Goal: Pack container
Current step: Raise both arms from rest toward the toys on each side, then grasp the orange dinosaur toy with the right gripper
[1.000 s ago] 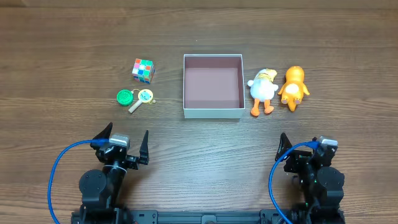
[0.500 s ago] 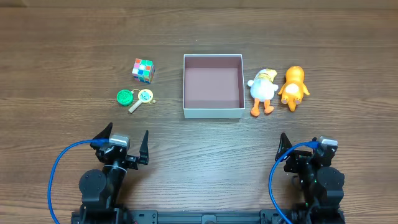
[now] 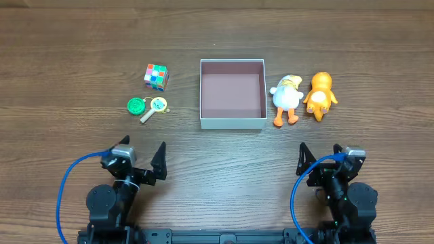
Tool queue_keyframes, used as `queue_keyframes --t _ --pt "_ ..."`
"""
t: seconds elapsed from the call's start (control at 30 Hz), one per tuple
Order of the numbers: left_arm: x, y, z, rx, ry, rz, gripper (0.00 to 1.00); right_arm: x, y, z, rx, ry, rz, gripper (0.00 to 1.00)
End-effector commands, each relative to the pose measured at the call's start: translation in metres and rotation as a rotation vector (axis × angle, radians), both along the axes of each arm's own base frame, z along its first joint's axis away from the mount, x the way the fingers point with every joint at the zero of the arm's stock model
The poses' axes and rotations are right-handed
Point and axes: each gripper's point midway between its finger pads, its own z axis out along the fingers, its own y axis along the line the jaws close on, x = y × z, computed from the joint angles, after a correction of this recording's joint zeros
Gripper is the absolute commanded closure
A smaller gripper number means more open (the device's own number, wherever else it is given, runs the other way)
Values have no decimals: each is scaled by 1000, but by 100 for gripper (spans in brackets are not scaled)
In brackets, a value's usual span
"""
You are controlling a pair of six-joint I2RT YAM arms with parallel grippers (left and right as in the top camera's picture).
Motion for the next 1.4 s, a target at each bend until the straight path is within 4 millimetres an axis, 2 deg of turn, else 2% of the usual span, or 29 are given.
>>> queue_keyframes --t 0.0,0.1,0.17,0.3,0.43,0.57,0.67,0.73,0.83,0.9,0.97,1.07,1.27,1.37 --pt "-9 -17 27 -176 1 -81 0 -8 6 37 -12 -47 43 0" --pt "-19 -9 66 -168 -34 -29 0 -16 10 51 16 40 61 0" --pt "-27 7 93 -154 -25 70 0 -19 12 61 46 139 56 0" --pt "-30 22 118 -50 70 151 0 -7 12 91 43 253 53 0" --pt "-17 26 122 9 248 159 0 18 6 119 16 359 19 0" --pt "9 27 125 55 408 142 0 48 4 137 0 486 1 0" --pt "35 28 121 92 518 123 0 74 5 138 -3 598 1 0" --pt "50 29 112 107 588 113 0 91 16 133 28 643 47 0" --pt "64 29 90 109 680 107 0 116 35 120 94 666 137 0" --pt "71 29 70 110 752 103 0 130 34 102 92 704 126 0" --pt "75 30 55 111 808 99 0 143 23 77 71 764 51 0" --pt "79 30 32 113 889 94 0 161 -7 38 17 845 -143 0" --pt "77 31 -11 122 1065 88 0 185 -31 -38 -52 979 -236 0" --pt "74 35 -22 140 1114 104 0 195 -53 -55 -48 984 -294 1"
